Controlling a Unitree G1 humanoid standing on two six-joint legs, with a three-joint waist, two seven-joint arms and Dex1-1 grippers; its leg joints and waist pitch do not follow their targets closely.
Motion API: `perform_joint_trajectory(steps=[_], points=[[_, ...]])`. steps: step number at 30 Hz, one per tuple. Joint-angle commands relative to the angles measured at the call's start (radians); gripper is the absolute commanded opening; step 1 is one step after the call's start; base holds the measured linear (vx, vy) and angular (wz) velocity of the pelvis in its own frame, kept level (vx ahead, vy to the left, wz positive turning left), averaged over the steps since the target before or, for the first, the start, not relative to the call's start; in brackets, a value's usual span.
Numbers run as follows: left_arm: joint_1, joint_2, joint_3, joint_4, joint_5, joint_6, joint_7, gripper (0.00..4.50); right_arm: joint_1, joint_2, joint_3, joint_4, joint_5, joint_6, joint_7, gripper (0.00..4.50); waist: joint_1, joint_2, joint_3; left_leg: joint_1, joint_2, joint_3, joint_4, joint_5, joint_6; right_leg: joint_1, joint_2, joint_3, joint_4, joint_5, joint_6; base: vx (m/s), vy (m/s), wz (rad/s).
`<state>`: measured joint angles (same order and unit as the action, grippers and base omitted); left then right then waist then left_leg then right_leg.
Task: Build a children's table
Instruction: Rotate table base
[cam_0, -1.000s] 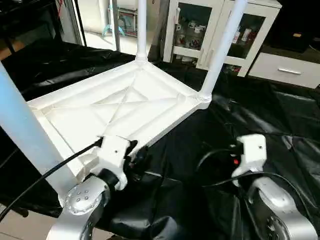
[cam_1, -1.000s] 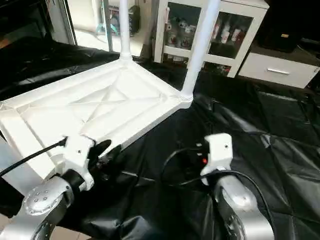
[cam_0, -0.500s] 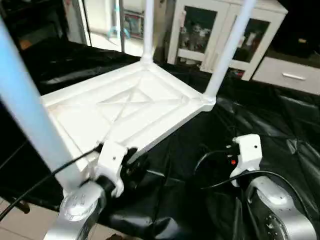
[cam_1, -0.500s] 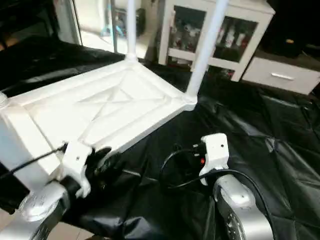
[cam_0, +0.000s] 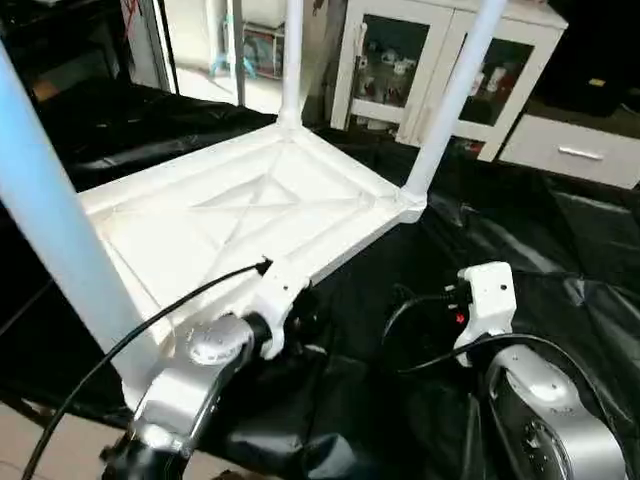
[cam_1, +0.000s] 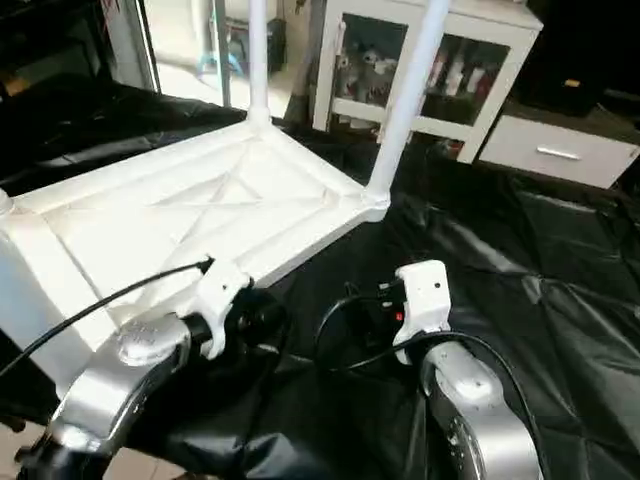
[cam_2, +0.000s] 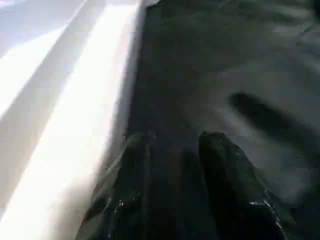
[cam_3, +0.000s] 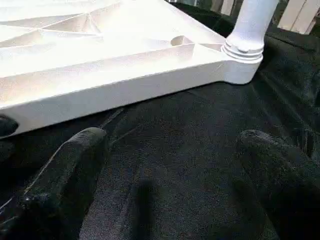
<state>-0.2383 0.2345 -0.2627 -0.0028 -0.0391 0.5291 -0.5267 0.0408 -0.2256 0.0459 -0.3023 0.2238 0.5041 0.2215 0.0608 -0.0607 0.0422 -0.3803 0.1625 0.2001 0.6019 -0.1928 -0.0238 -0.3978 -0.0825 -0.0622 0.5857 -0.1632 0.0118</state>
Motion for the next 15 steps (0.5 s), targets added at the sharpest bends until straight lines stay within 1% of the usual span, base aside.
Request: perform_joint_trajectory(steps=[1, 2, 4, 5, 6, 7, 8, 9, 11, 12, 13, 14, 15], points=[[-0.027, -0.006, 0.001, 0.045, 0.029, -0.013, 0.036, 1.75, 0.005, -0.003, -0.018, -0.015, -0.004, 0.019, -0.010, 4.50, 0.002, 0.014, -0.051, 0.026, 0.070, -0.041, -0.092, -0.267, -0.049, 0.029, -0.066, 0.050, -0.060, -0.185, -0.134, 0.000, 0.000, 0.00], [-0.045, -0.012, 0.002, 0.072, 0.035, -0.017, 0.048, 1.75, 0.008, -0.003, -0.019, -0.018, -0.003, 0.020, -0.011, 4.50, 0.004, 0.016, -0.051, 0.026, 0.070, -0.042, -0.093, -0.280, -0.050, 0.029, -0.067, 0.050, -0.061, -0.204, -0.135, 0.000, 0.000, 0.00], [-0.069, -0.022, 0.001, 0.109, 0.048, -0.021, 0.070, 1.75, 0.012, -0.003, -0.020, -0.020, -0.002, 0.022, -0.012, 4.50, 0.002, 0.014, -0.050, 0.027, 0.070, -0.042, -0.093, -0.299, -0.053, 0.028, -0.067, 0.050, -0.065, -0.229, -0.133, 0.000, 0.000, 0.00], [-0.115, -0.043, -0.005, 0.188, 0.074, -0.033, 0.111, 1.75, 0.018, -0.001, -0.019, -0.024, -0.004, 0.025, -0.014, 4.50, 0.001, 0.012, -0.046, 0.027, 0.068, -0.043, -0.094, -0.334, -0.057, 0.025, -0.068, 0.050, -0.074, -0.287, -0.119, 0.000, 0.000, 0.00], [-0.115, -0.043, -0.005, 0.188, 0.074, -0.033, 0.111, 1.75, 0.018, -0.001, -0.019, -0.024, -0.004, 0.025, -0.014, 4.50, 0.003, 0.013, -0.047, 0.031, 0.068, -0.044, -0.093, -0.350, -0.060, 0.023, -0.069, 0.050, -0.075, -0.312, -0.114, 0.000, 0.000, 0.00], [-0.133, -0.053, -0.008, 0.220, 0.082, -0.046, 0.119, 1.75, 0.019, -0.001, -0.018, -0.026, -0.005, 0.026, -0.015, 4.50, 0.002, 0.011, -0.046, 0.030, 0.069, -0.047, -0.094, -0.370, -0.062, 0.024, -0.074, 0.049, -0.080, -0.352, -0.106, 0.000, 0.000, 0.00], [-0.162, -0.069, -0.012, 0.268, 0.092, -0.069, 0.132, 1.75, 0.019, 0.000, -0.018, -0.029, -0.006, 0.028, -0.015, 4.50, 0.002, 0.010, -0.044, 0.030, 0.068, -0.050, -0.095, -0.386, -0.064, 0.023, -0.075, 0.047, -0.086, -0.403, -0.090, 0.000, 0.000, 0.00], [-0.170, -0.073, -0.013, 0.280, 0.094, -0.074, 0.136, 1.75, 0.019, 0.000, -0.018, -0.029, -0.006, 0.028, -0.016, 4.50, 0.001, 0.010, -0.043, 0.031, 0.068, -0.050, -0.095, -0.395, -0.064, 0.021, -0.075, 0.047, -0.090, -0.422, -0.085, 0.000, 0.000, 0.00], [-0.229, -0.102, -0.016, 0.365, 0.100, -0.121, 0.158, 1.75, 0.018, 0.002, -0.019, -0.027, -0.008, 0.030, -0.020, 4.50, 0.001, 0.009, -0.044, 0.031, 0.067, -0.053, -0.093, -0.408, -0.063, 0.018, -0.077, 0.045, -0.097, -0.460, -0.070, 0.000, 0.000, 0.00], [-0.229, -0.102, -0.016, 0.365, 0.100, -0.121, 0.158, 1.75, 0.018, 0.002, -0.019, -0.027, -0.008, 0.030, -0.020, 4.50, 0.001, 0.010, -0.044, 0.032, 0.067, -0.054, -0.093, -0.410, -0.063, 0.018, -0.078, 0.045, -0.097, -0.465, -0.068, 0.000, 0.000, 0.00], [-0.249, -0.109, -0.018, 0.392, 0.104, -0.139, 0.163, 1.75, 0.017, 0.002, -0.020, -0.027, -0.009, 0.031, -0.021, 4.50, 0.000, 0.010, -0.044, 0.030, 0.070, -0.056, -0.095, -0.410, -0.063, 0.019, -0.079, 0.044, -0.095, -0.459, -0.072, 0.000, 0.000, 0.00], [-0.294, -0.121, -0.013, 0.450, 0.108, -0.170, 0.175, 1.75, 0.016, 0.002, -0.022, -0.028, -0.009, 0.033, -0.022, 4.50, 0.000, 0.011, -0.046, 0.031, 0.067, -0.054, -0.093, -0.412, -0.061, 0.017, -0.078, 0.043, -0.098, -0.465, -0.067, 0.000, 0.000, 0.00], [-0.314, -0.126, -0.006, 0.479, 0.109, -0.183, 0.186, 1.75, 0.015, 0.002, -0.024, -0.029, -0.009, 0.033, -0.023, 4.50, 0.001, 0.011, -0.046, 0.032, 0.067, -0.055, -0.093, -0.410, -0.059, 0.017, -0.078, 0.043, -0.099, -0.459, -0.069, 0.000, 0.000, 0.00]])
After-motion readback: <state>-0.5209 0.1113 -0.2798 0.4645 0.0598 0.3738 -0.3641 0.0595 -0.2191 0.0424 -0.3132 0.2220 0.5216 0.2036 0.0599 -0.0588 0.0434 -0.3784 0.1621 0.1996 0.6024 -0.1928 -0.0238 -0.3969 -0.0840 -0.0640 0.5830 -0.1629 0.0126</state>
